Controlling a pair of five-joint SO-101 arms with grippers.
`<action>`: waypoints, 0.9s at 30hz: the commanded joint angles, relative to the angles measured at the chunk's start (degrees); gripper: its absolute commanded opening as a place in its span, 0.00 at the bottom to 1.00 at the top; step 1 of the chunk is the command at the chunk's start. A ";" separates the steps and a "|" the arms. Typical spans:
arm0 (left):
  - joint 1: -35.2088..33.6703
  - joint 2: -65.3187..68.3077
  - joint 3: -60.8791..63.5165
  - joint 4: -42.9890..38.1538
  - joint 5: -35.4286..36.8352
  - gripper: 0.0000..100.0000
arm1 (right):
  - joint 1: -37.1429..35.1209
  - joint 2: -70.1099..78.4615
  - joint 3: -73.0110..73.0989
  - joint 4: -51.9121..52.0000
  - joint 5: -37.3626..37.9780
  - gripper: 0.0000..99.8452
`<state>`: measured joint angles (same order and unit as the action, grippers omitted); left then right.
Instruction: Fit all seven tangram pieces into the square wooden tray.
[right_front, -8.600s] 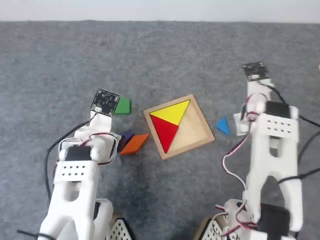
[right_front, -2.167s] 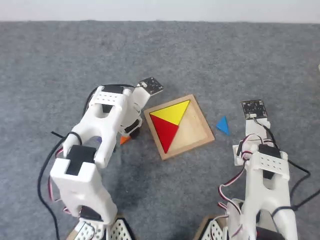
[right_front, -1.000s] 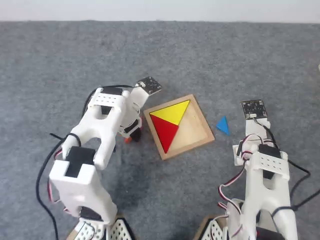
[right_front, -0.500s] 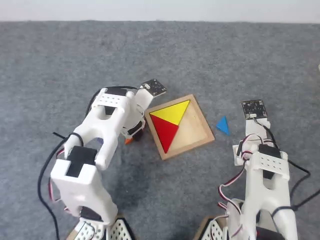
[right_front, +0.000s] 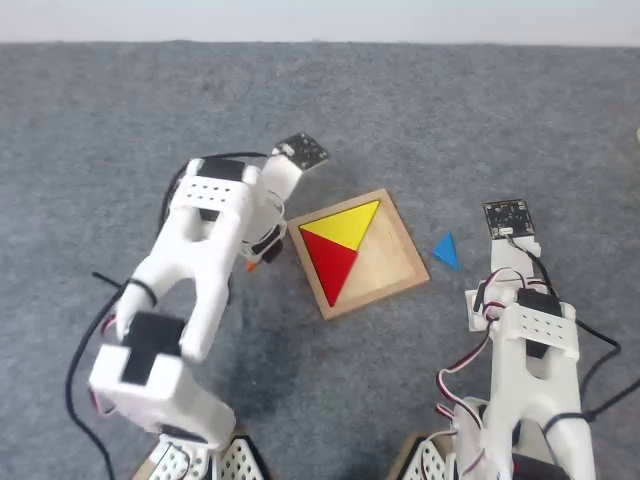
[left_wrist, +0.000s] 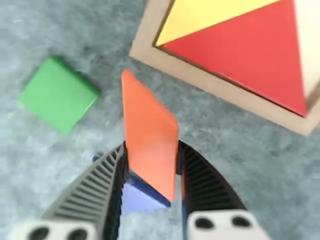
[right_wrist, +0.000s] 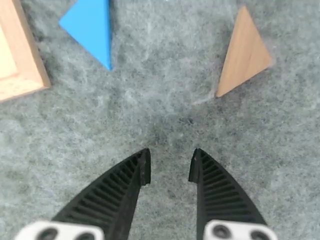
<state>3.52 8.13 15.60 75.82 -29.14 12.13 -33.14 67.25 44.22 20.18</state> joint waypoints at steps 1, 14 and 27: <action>0.79 -7.38 -2.59 1.58 1.76 0.01 | 0.13 -1.89 -0.35 -1.01 0.18 0.16; 22.42 7.91 -18.86 -1.14 23.21 0.01 | 0.13 -2.07 -0.35 -1.01 0.09 0.16; 24.09 38.51 -58.24 10.11 36.40 0.02 | 0.66 -2.42 -0.35 -0.66 0.09 0.16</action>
<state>26.90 41.19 -29.23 81.89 4.26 12.31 -33.14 67.25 44.22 20.18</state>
